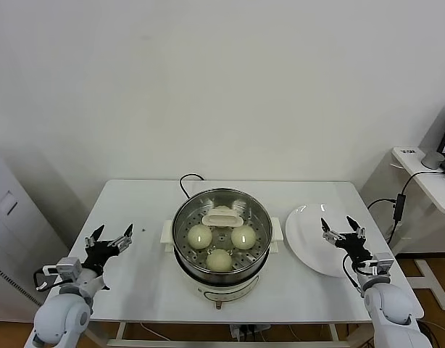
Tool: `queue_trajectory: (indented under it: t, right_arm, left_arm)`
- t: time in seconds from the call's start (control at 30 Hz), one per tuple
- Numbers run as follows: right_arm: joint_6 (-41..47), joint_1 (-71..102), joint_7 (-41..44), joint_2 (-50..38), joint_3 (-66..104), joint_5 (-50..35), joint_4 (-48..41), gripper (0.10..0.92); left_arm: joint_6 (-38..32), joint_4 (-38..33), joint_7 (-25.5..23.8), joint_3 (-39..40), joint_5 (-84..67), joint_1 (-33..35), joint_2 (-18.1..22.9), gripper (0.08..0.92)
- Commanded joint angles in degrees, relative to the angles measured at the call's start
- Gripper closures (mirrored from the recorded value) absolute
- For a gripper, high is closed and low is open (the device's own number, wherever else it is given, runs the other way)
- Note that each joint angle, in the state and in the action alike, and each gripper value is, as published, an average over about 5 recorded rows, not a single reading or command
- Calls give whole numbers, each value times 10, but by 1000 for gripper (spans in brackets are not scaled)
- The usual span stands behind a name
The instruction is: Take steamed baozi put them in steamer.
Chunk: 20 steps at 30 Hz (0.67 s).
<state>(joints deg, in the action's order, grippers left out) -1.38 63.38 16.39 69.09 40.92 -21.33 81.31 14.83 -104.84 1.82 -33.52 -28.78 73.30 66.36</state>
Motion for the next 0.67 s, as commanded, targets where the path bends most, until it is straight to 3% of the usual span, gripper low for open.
queue_trajectory:
  t: [0.03,0.67]
  right_arm:
    - [10,3,6,1,3,5,6,203]
    - [16,14,6,0,9,14,9,203]
  left_arm:
    - [2,-1,0,0,-5,1,-1,177]
    - [12,-1,0,4,-5,-2,1,177]
